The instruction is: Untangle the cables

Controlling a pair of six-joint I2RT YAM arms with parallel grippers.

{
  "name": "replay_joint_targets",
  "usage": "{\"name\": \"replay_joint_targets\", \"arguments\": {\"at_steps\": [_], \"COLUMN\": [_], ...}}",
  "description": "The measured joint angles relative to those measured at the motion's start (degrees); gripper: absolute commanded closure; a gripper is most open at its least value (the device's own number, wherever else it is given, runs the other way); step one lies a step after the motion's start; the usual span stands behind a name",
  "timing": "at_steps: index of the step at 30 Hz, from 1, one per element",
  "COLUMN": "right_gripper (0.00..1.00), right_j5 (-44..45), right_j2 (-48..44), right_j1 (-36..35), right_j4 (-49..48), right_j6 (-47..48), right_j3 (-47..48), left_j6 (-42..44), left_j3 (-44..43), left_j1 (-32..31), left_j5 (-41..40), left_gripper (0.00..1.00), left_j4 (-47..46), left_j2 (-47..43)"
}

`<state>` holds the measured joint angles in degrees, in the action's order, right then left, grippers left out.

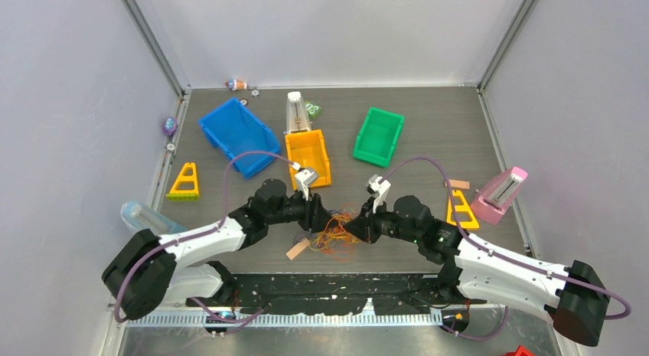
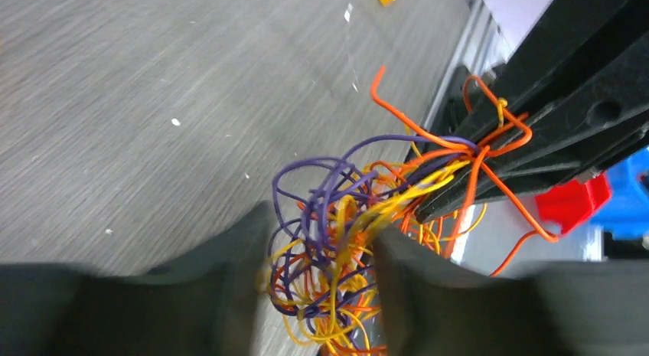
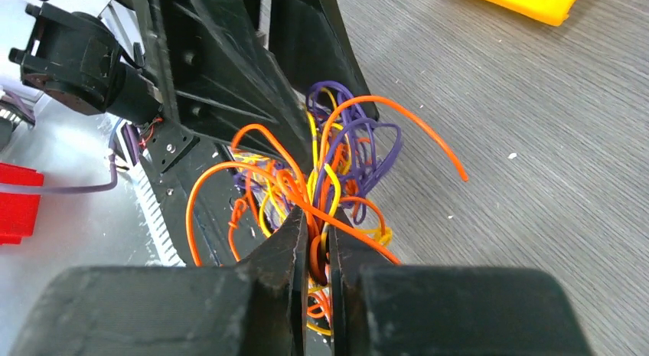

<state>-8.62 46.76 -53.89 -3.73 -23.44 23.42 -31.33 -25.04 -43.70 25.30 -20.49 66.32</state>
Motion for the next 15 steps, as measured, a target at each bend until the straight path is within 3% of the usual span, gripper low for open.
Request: {"name": "replay_joint_targets", "arguments": {"at_steps": [1, 2, 7, 8, 9, 11, 15], "right_gripper": [0.92, 0.88, 0.8, 0.73, 0.53, 0.35, 0.26], "right_j5": [-0.4, -0.7, 3.1, 6.7, 9.0, 15.6, 22.7], "right_j2": [0.2, 0.3, 0.9, 0.9, 1.1, 2.0, 5.5], "right_j1": [0.0, 0.0, 0.0, -0.1, -0.2, -0.3, -0.1], "right_j4": [0.0, 0.0, 2.3, 4.4, 5.9, 9.6, 14.3], "right_j6": [0.1, 0.3, 0.3, -0.4, -0.9, -2.0, -2.3], "right_j3": [0.1, 0.2, 1.2, 2.0, 2.5, 3.8, 5.3], "left_j6": [-0.5, -0.9, -2.2, -2.5, -2.7, -2.4, -0.7], "left_j3": [-0.4, -0.8, -0.2, 0.2, 0.4, 0.9, 2.3], "left_j1": [-0.2, -0.3, -0.7, -0.5, -0.3, -0.3, 0.1], "left_j5": [1.1, 2.6, 4.7, 3.9, 3.0, 0.2, -3.9], "left_gripper": [0.97, 1.0, 1.0, 1.0, 1.0, 1.0, 1.0], "left_j4": [-0.7, -1.7, -6.1, -6.1, -6.0, -4.6, -1.8], "left_j2": [1.3, 2.8, 5.4, 5.0, 4.4, 1.8, -4.4]}}
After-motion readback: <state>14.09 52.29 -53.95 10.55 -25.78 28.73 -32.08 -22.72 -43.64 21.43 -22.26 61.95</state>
